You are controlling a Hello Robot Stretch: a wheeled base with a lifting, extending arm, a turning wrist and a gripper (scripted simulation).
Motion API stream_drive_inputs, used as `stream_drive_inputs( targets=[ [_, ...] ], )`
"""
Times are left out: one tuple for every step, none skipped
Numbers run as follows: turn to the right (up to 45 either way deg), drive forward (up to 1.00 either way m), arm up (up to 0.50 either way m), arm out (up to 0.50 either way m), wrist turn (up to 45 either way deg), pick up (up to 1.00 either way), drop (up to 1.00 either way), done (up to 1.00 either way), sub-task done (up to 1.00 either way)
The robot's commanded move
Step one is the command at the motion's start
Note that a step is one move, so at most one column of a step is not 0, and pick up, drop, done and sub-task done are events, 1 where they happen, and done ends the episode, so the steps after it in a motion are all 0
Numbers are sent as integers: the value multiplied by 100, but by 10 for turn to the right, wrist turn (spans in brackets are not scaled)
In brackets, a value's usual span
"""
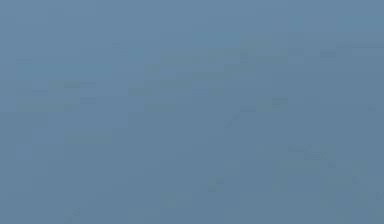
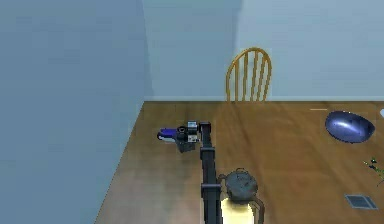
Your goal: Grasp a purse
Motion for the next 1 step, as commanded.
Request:
stream_drive_inputs(
  targets=[
    [0, 0, 10, 0, 0, 0, 0, 0, 0]
  ],
)
